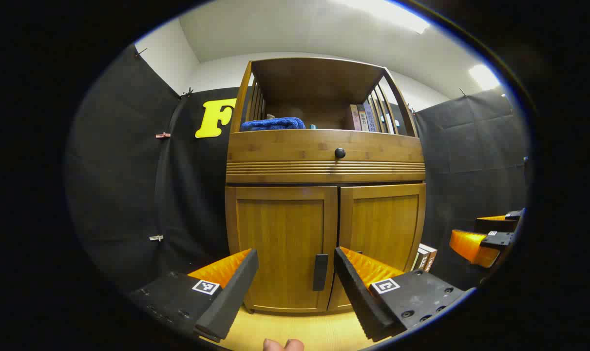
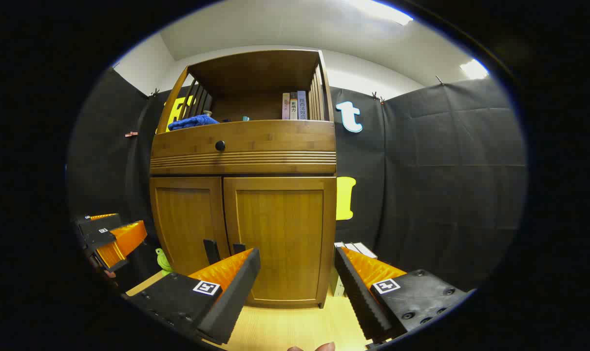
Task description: Open the right door of the double-door shoe cabinet with the right hand, and open the left door with the left hand.
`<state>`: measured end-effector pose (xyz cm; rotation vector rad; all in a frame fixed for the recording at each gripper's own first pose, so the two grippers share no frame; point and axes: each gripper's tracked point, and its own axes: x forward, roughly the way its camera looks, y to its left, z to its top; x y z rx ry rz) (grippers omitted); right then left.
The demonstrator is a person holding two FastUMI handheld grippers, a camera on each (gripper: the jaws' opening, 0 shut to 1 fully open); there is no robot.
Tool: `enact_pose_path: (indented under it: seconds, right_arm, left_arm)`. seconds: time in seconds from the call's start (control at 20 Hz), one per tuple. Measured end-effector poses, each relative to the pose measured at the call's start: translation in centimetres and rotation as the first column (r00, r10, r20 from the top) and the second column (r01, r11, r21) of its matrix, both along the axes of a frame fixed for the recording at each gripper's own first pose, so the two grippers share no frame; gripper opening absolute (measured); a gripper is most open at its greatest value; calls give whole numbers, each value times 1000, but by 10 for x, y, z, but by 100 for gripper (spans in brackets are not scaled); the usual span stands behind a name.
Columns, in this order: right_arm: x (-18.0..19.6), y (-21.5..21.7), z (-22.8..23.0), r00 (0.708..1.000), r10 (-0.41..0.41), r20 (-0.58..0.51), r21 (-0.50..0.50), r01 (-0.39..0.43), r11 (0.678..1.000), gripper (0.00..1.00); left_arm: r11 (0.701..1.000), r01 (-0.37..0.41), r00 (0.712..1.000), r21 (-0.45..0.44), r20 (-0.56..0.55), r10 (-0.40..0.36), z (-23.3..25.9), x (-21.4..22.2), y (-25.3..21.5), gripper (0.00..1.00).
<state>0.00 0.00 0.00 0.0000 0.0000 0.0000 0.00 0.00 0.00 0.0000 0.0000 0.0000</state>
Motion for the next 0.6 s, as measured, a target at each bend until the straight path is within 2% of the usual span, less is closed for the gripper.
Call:
enact_pose_path:
  seconds: [0.1, 0.6]
  right_arm:
    - [-2, -2, 2, 1000, -10, 6, -12, 10, 1000, 95]
    - [-14, -2, -1, 1000, -29, -3, -3, 29, 1000, 97]
  left_arm:
    - [1000, 11, 1000, 1, 6, -11, 0, 0, 0, 97]
    - [999, 34, 999, 15, -14, -34, -1, -9, 0, 96]
